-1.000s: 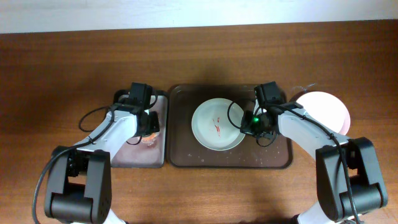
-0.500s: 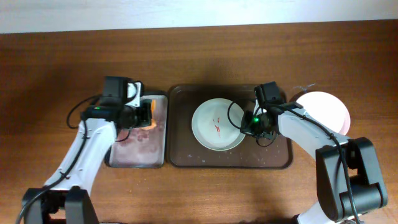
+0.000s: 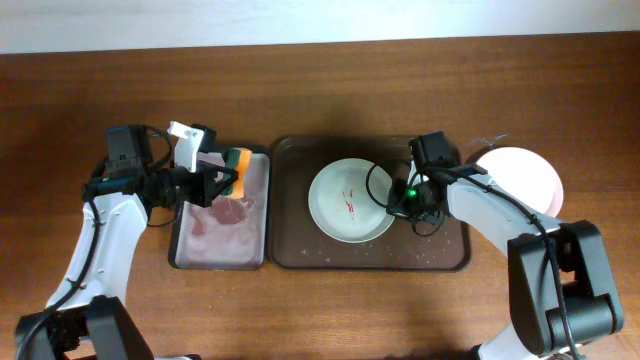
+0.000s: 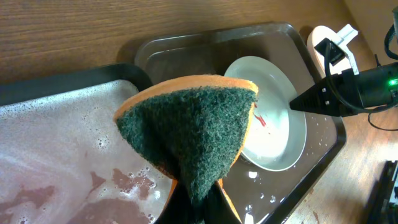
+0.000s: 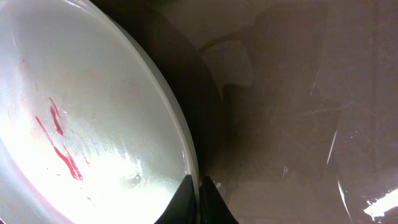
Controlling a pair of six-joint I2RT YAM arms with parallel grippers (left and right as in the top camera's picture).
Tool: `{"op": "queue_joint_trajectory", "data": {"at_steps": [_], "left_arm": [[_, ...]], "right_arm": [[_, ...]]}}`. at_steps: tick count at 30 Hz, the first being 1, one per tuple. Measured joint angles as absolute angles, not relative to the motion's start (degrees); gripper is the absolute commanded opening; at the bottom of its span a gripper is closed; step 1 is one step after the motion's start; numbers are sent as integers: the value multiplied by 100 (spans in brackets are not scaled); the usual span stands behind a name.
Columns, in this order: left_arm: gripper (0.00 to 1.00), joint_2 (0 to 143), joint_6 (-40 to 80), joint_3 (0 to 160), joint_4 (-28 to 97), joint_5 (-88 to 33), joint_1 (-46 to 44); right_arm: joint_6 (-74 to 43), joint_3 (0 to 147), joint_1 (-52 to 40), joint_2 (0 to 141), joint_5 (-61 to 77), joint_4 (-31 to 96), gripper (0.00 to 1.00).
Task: Clean dirty plates on tray and stack at the side
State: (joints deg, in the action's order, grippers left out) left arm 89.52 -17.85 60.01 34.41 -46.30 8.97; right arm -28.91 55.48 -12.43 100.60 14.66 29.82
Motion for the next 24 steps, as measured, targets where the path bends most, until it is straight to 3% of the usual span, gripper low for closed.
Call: {"op": "queue_joint_trajectory", "data": {"at_steps": [9, 11, 15, 18, 24], "left_arm": [[0, 8952, -1800, 6001, 3441, -4628, 897], [0, 8947, -1352, 6001, 3428, -4318, 884], [0, 8945, 21, 6001, 3535, -1944, 239], [0, 8945, 631, 6001, 3568, -814, -416], [0, 8945, 1210, 6001, 3468, -276, -1503]], "right_arm": [[-2891, 5548, -1243, 10060, 1468, 2991, 4], [-2893, 5548, -1243, 10060, 1466, 2991, 4], [-2888, 5548, -1243, 10060, 1468, 3000, 4], [-2891, 5548, -1243, 10060, 1468, 3100, 4], [-2781, 5548, -1264, 10060, 1518, 3203, 4]]}}
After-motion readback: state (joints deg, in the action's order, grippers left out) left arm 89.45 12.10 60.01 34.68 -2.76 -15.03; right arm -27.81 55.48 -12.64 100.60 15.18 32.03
